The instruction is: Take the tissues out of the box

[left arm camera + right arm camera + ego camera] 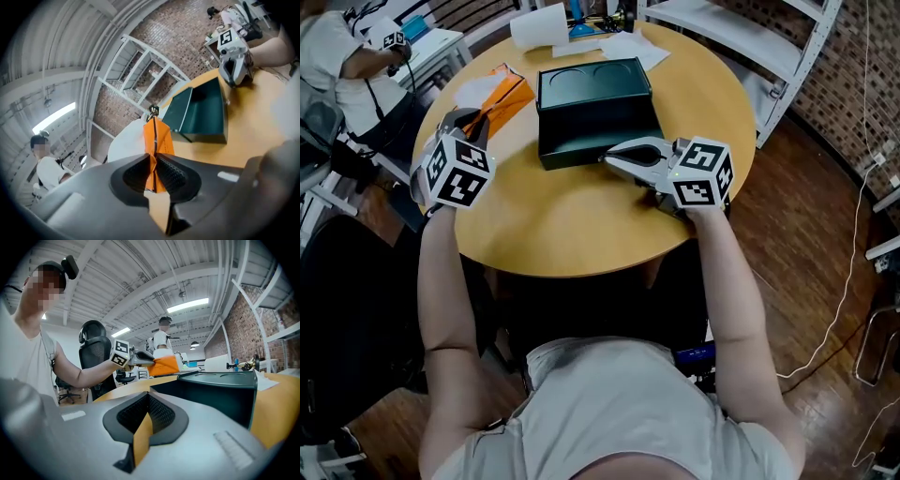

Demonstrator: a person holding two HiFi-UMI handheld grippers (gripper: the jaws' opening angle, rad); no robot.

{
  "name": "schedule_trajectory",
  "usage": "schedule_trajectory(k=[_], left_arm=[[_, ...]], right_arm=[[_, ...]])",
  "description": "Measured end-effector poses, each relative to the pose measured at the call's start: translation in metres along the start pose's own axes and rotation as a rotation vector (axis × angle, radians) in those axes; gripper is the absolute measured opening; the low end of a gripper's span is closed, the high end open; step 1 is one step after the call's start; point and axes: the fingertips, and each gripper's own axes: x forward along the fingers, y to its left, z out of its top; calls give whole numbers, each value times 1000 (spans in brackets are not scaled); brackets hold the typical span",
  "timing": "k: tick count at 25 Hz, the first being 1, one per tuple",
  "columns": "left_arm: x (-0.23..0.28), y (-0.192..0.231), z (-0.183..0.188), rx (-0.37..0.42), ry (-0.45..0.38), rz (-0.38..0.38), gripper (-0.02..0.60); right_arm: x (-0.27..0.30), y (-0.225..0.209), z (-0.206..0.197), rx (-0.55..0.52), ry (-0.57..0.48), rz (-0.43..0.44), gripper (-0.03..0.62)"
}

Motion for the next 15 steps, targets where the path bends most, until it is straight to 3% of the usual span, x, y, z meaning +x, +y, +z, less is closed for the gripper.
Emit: schedule_trajectory(k=[3,6,9,11,13,15], left_arm=[[15,-10,-46,-1,109,-31,42],[30,-33,-69,51,164,-102,44],[32,-48,-76,103,175,-136,54],[29,-53,-73,124,172,-148,100],[21,-44,-66,117,161,-132,183],[7,-31,-53,81,121,-92,189]], right_arm=[[-1,0,0,-2,1,0,2],[2,-3,2,-8,-3,1,2],[1,-1,-2,-5,-5,8,2],[-3,2,-7,1,0,5,2],[-4,1,-3,-5,-4,5,2],[-2,1,2,-10,-9,8,2]])
